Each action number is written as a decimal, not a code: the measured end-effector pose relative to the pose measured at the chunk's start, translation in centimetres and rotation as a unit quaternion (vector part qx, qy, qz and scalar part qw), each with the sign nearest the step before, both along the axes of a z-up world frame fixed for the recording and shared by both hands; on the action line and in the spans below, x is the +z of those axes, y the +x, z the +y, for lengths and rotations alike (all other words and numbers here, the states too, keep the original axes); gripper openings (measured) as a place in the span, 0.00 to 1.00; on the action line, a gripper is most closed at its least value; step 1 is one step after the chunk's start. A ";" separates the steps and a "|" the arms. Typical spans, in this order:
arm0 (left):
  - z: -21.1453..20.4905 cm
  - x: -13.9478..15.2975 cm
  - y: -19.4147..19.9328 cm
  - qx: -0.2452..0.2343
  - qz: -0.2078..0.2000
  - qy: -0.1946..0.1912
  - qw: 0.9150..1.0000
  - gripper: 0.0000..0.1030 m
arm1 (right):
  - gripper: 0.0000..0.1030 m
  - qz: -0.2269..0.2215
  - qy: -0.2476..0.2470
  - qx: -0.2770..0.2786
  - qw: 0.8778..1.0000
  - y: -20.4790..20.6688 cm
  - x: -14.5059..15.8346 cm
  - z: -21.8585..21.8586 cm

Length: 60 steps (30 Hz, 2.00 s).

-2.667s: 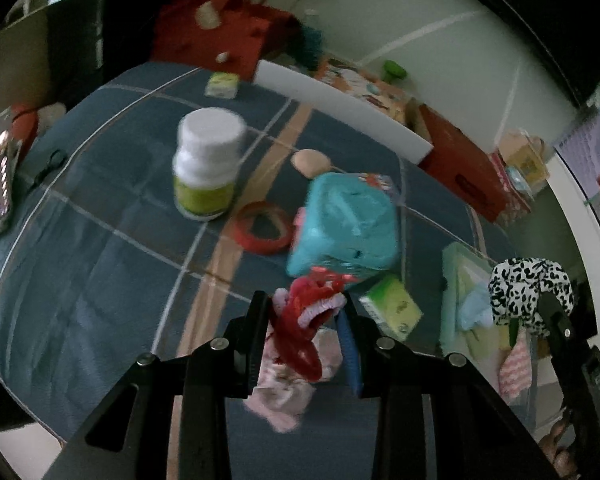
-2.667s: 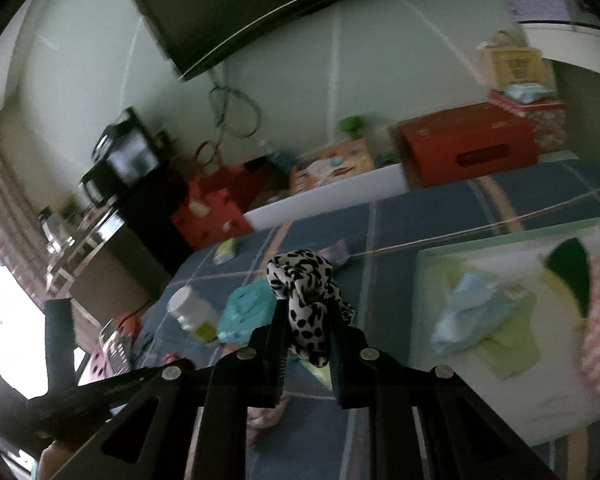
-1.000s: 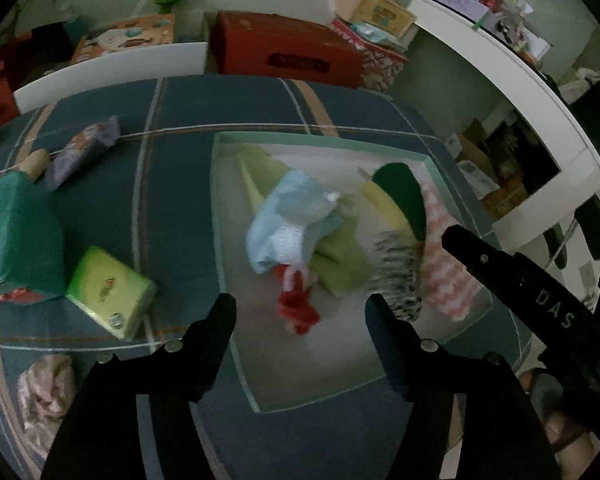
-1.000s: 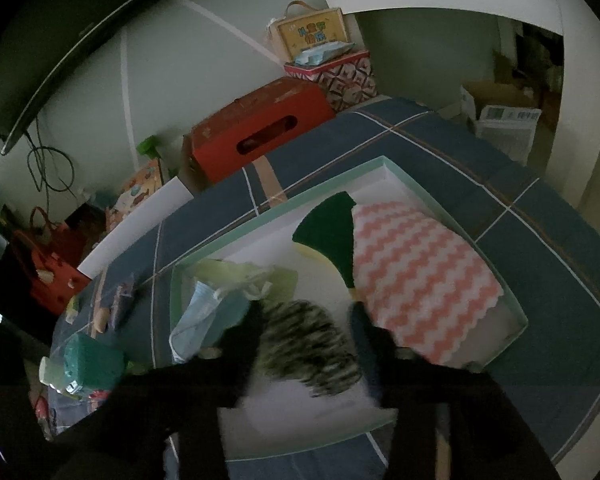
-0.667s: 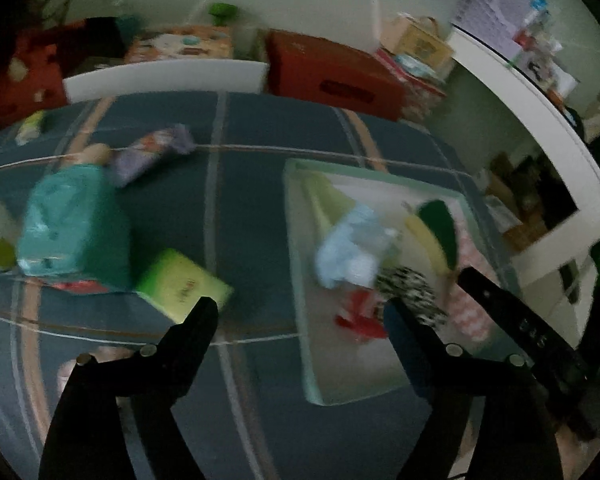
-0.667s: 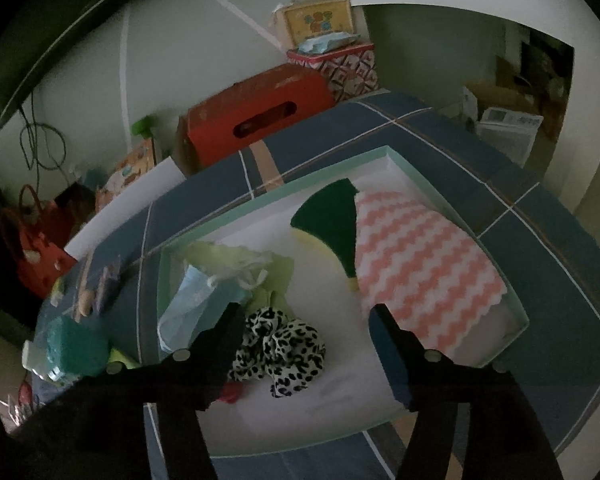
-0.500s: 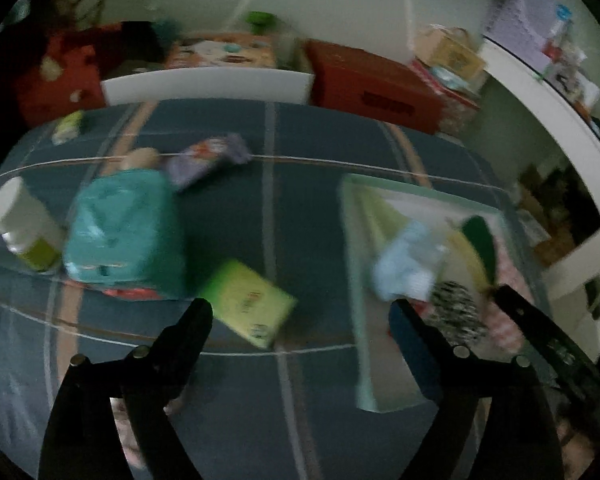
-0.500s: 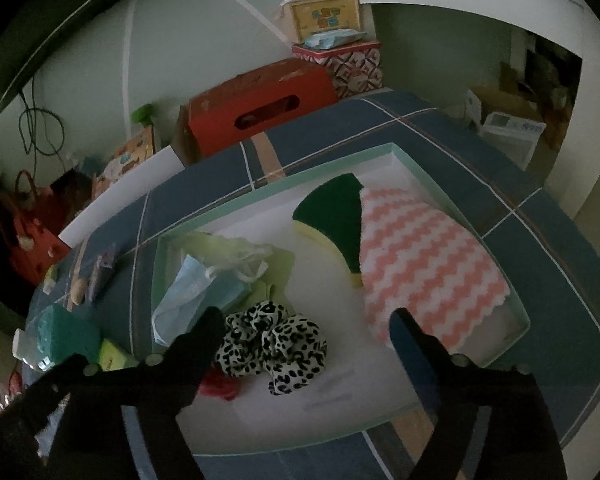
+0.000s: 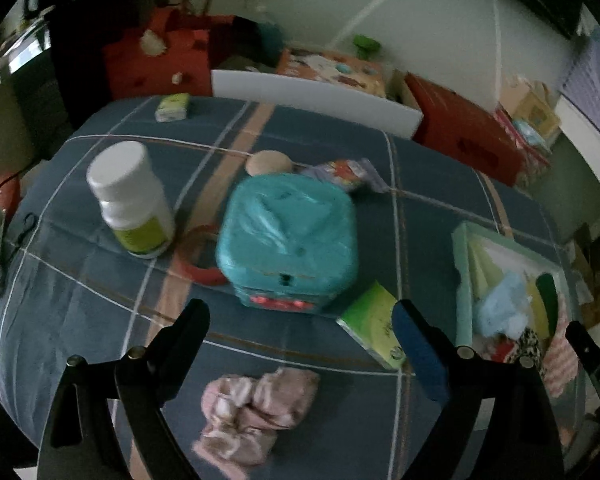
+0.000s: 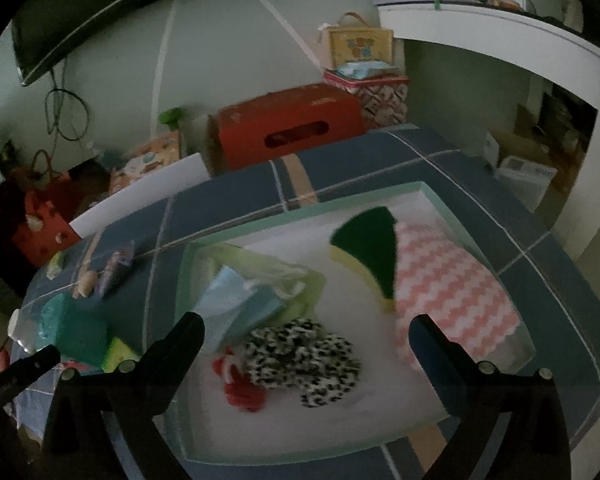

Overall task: Organize soft objects
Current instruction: 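Move both tools back to the pile toward the pale pink cloth, then grasp the pale pink cloth with the left tool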

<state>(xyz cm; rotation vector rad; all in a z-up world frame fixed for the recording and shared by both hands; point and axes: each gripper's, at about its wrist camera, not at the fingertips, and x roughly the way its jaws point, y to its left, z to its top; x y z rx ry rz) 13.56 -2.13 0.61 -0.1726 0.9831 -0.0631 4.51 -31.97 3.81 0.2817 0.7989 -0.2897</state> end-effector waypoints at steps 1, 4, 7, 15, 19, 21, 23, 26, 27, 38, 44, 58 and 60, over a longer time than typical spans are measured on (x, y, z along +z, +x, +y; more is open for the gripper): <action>0.4 0.1 -0.1 0.006 -0.006 -0.002 1.000 0.90 | 1.00 -0.003 0.004 0.006 1.000 0.1 0.0 0.3; 1.4 0.3 -0.3 0.019 -0.017 -0.003 1.000 0.90 | 1.00 -0.005 0.016 0.037 0.999 0.7 0.0 1.8; 2.2 0.3 -0.3 0.031 -0.018 0.000 0.999 0.90 | 1.00 0.000 0.024 0.066 0.998 1.2 -0.1 3.3; 3.9 -0.1 -0.9 0.047 -0.018 0.000 0.999 0.90 | 1.00 0.018 0.064 0.166 0.984 2.5 -0.8 9.1; 4.9 -0.6 -1.3 0.056 -0.010 -0.007 0.998 0.90 | 1.00 0.028 0.053 0.215 0.975 2.7 -1.2 12.3; 5.4 -1.0 -1.5 0.061 -0.005 -0.011 0.998 0.90 | 1.00 0.032 0.049 0.230 0.971 2.7 -1.5 13.4; 5.9 -1.5 -1.7 0.065 0.002 -0.013 0.998 0.90 | 1.00 0.039 0.044 0.241 0.969 3.0 -1.9 14.0; 6.2 -2.3 -1.9 0.064 0.017 -0.013 0.998 0.90 | 1.00 0.049 0.043 0.249 0.966 3.0 -2.4 14.4; 6.3 -2.7 -1.9 0.062 0.026 -0.013 0.998 0.90 | 1.00 0.051 0.044 0.249 0.966 3.1 -2.5 14.4; 4.2 -5.9 -2.7 0.005 0.098 0.000 0.995 0.90 | 1.00 0.061 0.056 0.230 0.970 3.6 -3.1 13.2; 2.0 -7.0 -2.9 -0.023 0.114 0.028 0.993 0.90 | 1.00 0.065 0.046 0.242 0.967 4.3 -3.6 13.9; 0.2 -8.3 -3.0 -0.052 0.129 0.018 0.990 0.67 | 1.00 0.069 0.021 0.272 0.959 6.0 -4.6 15.6; -0.1 -8.2 -2.9 -0.056 0.126 0.013 0.990 0.61 | 1.00 0.070 0.021 0.275 0.959 6.1 -4.8 15.8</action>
